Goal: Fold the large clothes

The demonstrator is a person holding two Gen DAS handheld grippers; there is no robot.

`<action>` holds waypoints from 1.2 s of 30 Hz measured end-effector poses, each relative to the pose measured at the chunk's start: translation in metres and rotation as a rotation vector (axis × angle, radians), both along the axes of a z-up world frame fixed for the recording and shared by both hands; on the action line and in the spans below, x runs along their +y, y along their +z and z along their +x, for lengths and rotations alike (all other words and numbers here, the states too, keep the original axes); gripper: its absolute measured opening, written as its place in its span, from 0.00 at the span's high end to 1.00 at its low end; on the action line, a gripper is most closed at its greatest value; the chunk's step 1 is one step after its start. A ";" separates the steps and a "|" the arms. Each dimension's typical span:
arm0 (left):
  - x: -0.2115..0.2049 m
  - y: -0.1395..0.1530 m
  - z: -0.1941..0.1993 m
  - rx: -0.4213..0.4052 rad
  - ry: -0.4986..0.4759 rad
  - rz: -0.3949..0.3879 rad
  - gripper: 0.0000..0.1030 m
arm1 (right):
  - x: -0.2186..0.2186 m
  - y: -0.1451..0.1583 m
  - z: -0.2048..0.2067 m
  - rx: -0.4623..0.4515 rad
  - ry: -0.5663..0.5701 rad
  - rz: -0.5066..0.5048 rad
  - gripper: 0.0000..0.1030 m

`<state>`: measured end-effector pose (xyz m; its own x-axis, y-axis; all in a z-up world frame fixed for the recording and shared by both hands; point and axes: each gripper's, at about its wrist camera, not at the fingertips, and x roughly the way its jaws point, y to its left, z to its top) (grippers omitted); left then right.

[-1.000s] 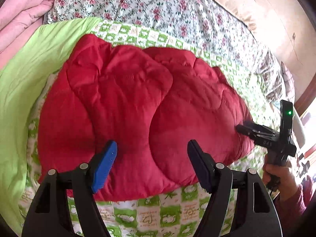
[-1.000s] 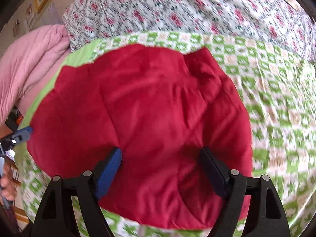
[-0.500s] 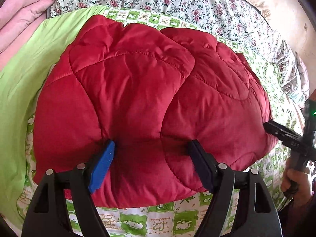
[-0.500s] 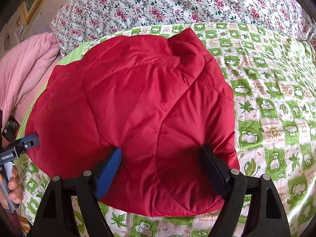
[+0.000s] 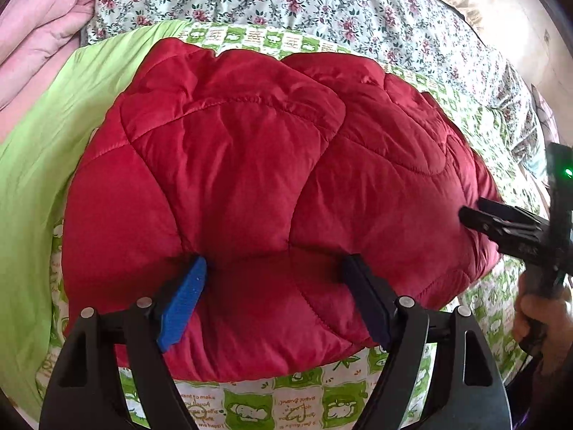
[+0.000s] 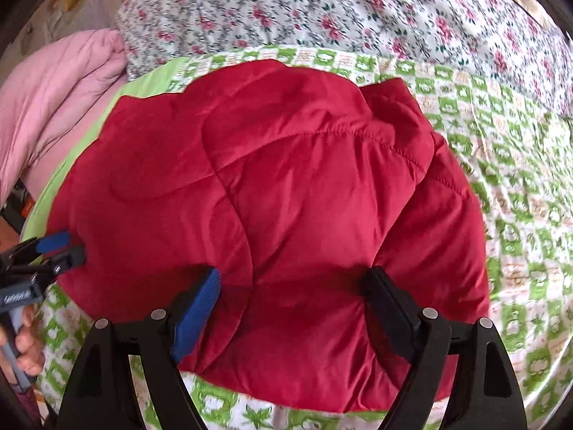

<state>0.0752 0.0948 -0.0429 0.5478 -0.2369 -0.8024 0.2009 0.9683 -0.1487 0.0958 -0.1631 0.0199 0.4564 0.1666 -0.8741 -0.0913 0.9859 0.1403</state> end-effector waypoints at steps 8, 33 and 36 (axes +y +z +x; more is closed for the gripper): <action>-0.002 0.000 -0.002 -0.009 -0.013 0.004 0.21 | 0.003 -0.008 0.010 0.016 -0.038 -0.005 0.13; 0.007 0.010 0.037 0.046 0.191 0.061 0.19 | -0.002 -0.002 0.062 0.022 0.183 0.084 0.19; 0.005 0.007 0.036 0.043 0.222 0.078 0.18 | -0.004 -0.008 0.068 0.043 0.195 0.095 0.19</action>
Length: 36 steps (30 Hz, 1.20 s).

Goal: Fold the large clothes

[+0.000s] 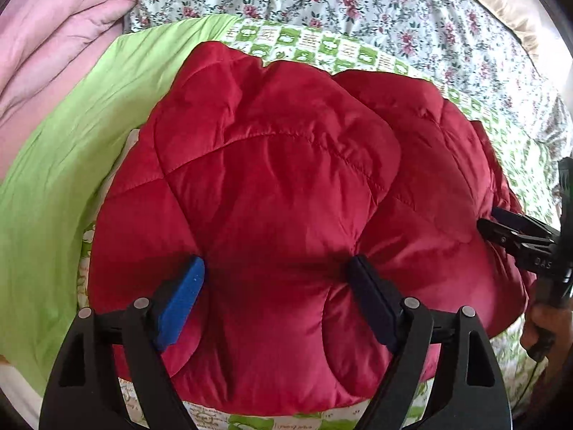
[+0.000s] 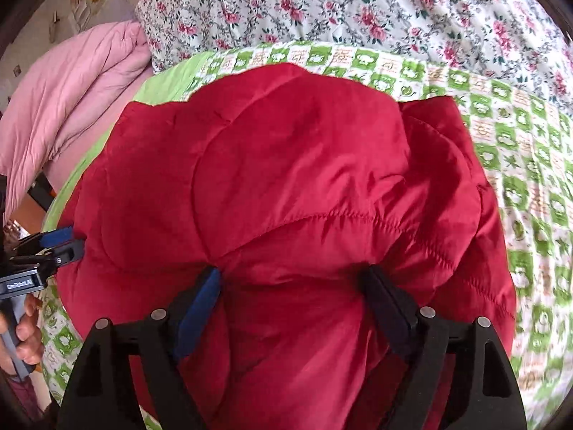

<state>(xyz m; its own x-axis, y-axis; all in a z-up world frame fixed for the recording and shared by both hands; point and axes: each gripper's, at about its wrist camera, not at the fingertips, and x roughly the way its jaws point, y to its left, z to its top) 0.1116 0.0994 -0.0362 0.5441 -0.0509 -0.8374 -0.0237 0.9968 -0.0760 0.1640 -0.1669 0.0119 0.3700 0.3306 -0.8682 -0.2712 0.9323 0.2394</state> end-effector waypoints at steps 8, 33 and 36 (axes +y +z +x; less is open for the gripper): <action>-0.015 -0.002 -0.003 0.002 0.047 0.105 0.17 | 0.002 -0.002 0.000 -0.002 0.024 -0.004 0.18; -0.010 -0.004 -0.001 -0.019 -0.083 0.091 0.16 | 0.019 0.006 -0.003 -0.011 -0.069 -0.089 0.13; -0.012 -0.007 0.003 -0.016 -0.090 0.096 0.13 | 0.014 -0.002 0.005 0.000 -0.084 -0.072 0.10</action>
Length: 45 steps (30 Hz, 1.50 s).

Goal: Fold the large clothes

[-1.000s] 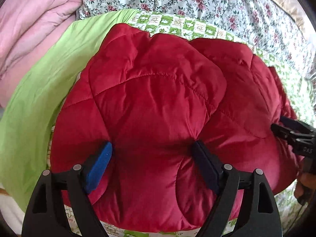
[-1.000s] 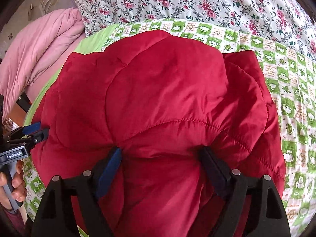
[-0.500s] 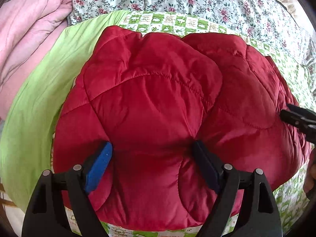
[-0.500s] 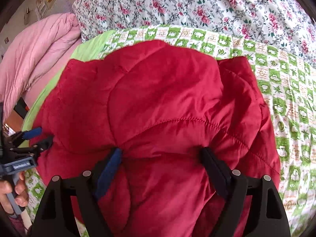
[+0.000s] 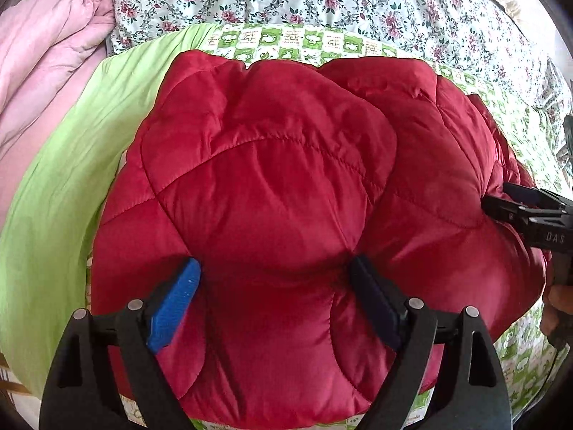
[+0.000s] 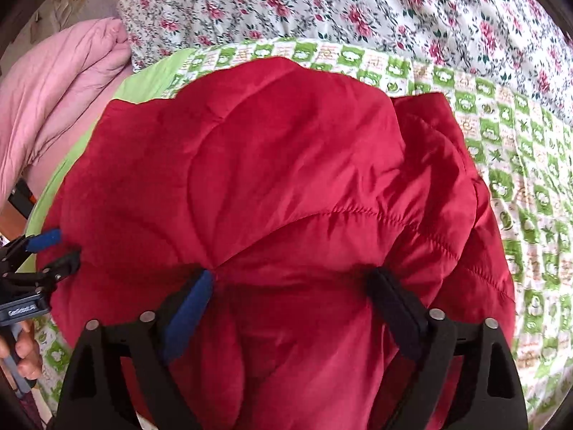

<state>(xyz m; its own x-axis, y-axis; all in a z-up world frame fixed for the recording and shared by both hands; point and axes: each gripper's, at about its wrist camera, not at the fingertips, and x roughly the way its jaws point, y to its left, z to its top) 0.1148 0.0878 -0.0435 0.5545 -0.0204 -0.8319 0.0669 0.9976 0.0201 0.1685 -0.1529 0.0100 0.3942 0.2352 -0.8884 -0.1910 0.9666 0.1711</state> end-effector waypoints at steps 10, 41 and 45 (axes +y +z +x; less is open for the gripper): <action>0.000 0.001 0.005 -0.001 -0.008 -0.004 0.08 | -0.007 0.008 -0.004 0.010 -0.012 0.047 0.11; -0.011 0.000 0.004 0.009 -0.072 -0.029 0.00 | -0.023 0.004 -0.016 0.053 0.000 0.095 0.11; -0.013 0.006 -0.010 -0.011 -0.072 -0.016 0.00 | -0.027 0.017 -0.032 0.019 -0.013 0.120 0.13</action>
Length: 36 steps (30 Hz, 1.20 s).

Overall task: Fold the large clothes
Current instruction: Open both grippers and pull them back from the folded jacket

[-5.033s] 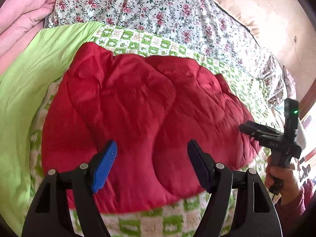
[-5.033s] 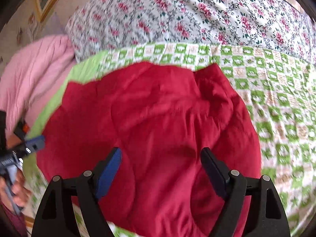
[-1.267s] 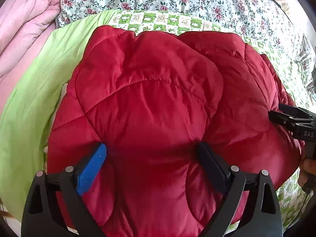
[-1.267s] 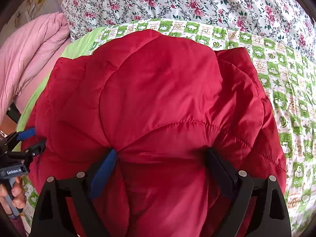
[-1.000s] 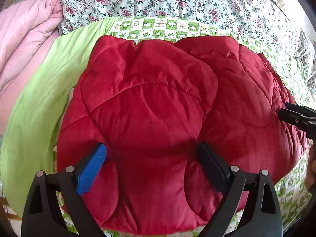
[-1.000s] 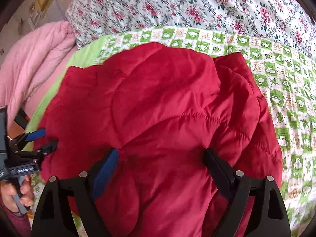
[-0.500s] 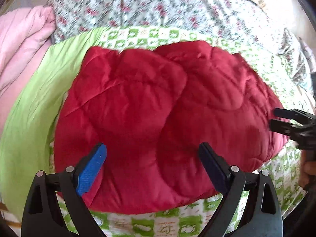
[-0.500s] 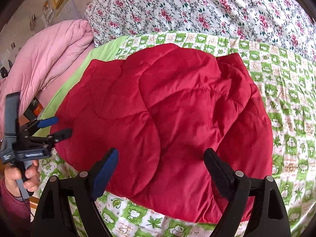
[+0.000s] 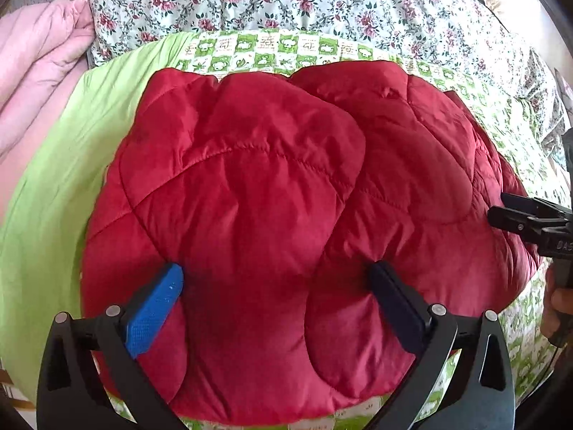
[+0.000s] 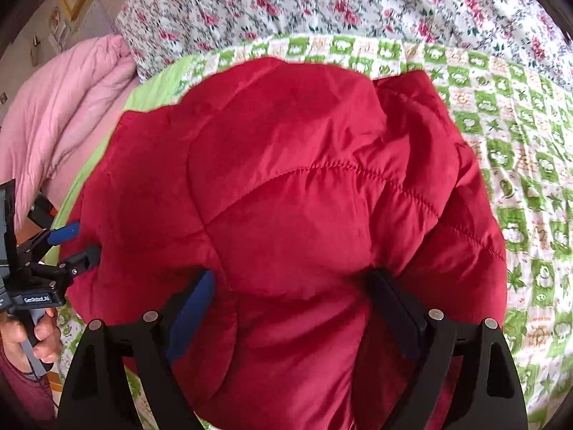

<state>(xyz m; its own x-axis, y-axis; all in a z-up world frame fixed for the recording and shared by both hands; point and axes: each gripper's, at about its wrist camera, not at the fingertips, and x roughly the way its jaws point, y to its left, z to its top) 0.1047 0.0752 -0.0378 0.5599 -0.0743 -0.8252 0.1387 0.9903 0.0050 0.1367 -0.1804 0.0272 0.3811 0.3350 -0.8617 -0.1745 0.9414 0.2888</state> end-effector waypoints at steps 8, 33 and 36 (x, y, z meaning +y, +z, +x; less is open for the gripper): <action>-0.007 0.015 -0.032 -0.049 -0.013 0.081 0.00 | 0.004 0.031 -0.043 -0.044 0.065 0.017 0.13; -0.022 0.072 -0.102 -0.221 -0.116 0.229 0.00 | 0.012 0.097 -0.124 -0.154 0.280 -0.143 0.00; -0.027 0.066 -0.096 -0.220 -0.095 0.262 0.00 | 0.013 0.095 -0.118 -0.147 0.281 -0.152 0.00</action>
